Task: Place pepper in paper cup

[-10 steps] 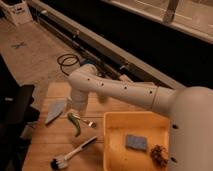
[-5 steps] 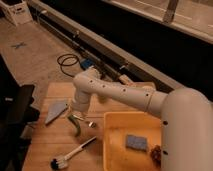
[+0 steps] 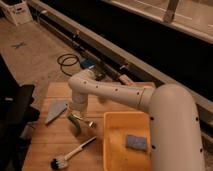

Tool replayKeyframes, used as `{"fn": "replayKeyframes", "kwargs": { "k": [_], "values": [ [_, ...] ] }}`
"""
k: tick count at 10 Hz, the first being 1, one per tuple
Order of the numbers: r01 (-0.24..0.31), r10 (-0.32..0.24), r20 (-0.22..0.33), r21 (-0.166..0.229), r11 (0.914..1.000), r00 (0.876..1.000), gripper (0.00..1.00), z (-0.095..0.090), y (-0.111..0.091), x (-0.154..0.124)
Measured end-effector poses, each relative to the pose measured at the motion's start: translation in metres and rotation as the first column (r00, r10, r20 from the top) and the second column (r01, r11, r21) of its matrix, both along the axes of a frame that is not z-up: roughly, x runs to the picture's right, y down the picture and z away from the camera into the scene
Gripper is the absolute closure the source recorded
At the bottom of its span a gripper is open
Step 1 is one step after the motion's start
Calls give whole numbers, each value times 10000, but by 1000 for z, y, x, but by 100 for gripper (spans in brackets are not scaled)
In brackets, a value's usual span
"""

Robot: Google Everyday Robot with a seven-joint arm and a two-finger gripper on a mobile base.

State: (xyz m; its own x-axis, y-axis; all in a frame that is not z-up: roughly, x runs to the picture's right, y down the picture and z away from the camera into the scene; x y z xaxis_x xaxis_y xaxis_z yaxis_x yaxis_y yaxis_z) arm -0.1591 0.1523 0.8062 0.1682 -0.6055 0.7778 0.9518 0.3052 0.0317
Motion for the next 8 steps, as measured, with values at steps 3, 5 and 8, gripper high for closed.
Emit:
{"fn": "replayKeyframes", "kwargs": {
  "k": [3, 5, 8],
  "values": [
    [6, -6, -32, -16, 10000, 10000, 35, 0, 0, 2],
    [-135, 135, 146, -40, 9999, 9998, 35, 8, 2, -3],
    [-324, 344, 728, -286, 9991, 9968, 35, 17, 10, -19]
  ]
}}
